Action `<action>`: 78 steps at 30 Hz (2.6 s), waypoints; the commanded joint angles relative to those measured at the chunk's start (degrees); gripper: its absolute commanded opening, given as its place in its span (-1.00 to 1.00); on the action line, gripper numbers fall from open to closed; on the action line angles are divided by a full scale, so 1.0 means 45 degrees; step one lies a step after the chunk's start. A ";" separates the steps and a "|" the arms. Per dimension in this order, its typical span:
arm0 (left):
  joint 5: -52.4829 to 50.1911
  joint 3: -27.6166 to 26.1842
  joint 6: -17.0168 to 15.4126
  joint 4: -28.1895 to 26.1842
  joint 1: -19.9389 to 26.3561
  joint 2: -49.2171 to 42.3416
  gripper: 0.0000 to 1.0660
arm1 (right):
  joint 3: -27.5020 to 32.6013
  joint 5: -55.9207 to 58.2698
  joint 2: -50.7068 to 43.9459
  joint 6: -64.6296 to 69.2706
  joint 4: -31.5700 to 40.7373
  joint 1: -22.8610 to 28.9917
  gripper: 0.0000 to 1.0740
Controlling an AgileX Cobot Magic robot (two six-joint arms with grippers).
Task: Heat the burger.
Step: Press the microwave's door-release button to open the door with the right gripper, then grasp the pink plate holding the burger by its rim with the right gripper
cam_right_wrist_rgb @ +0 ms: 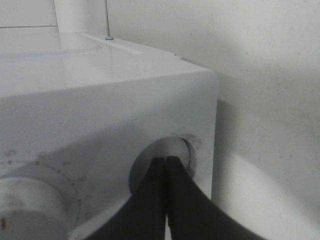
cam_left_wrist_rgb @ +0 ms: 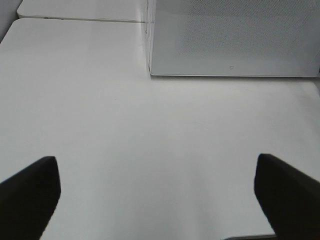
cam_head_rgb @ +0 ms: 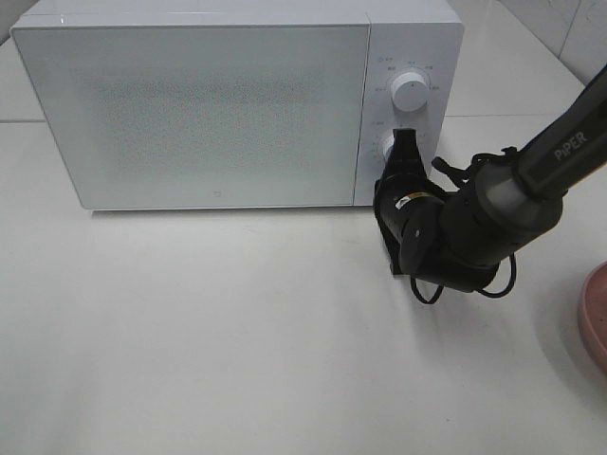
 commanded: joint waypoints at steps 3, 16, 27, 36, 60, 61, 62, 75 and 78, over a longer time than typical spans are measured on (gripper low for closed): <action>-0.0166 0.0038 0.0000 -0.0076 -0.0064 -0.0216 0.83 | -0.0649 -0.2330 0.0013 -0.0331 -0.0242 -0.0166 -1.00; -0.0166 0.0038 0.0000 -0.0076 -0.0064 -0.0216 0.83 | -0.1923 -0.3591 0.0369 -0.0675 -0.0662 -0.0560 -1.00; -0.0166 0.0038 0.0000 -0.0076 -0.0064 -0.0216 0.83 | -0.1897 -0.3170 0.0331 -0.0713 -0.0751 -0.0586 -1.00; -0.0166 0.0038 0.0000 -0.0076 -0.0064 -0.0216 0.83 | -0.1375 -0.2687 -0.0064 -0.0598 -0.0891 -0.0497 -1.00; -0.0166 0.0038 0.0000 -0.0076 -0.0064 -0.0216 0.83 | 0.1159 0.2878 -0.1961 -0.3400 -0.0662 -0.0420 -1.00; -0.0166 0.0038 0.0000 -0.0076 -0.0064 -0.0216 0.83 | 0.1413 0.3400 -0.2241 -0.3998 -0.0662 -0.0420 -1.00; -0.0166 0.0038 0.0000 -0.0076 -0.0064 -0.0216 0.83 | 0.1413 0.3400 -0.2241 -0.3998 -0.0662 -0.0420 -1.00; -0.0166 0.0038 0.0000 -0.0076 -0.0064 -0.0216 0.83 | 0.2190 0.7843 -0.5411 -1.0924 -0.2114 -0.0471 -1.00; -0.0166 0.0038 0.0000 -0.0076 -0.0064 -0.0216 0.83 | 0.2190 0.9587 -0.6035 -1.2720 -0.2788 -0.0700 -1.00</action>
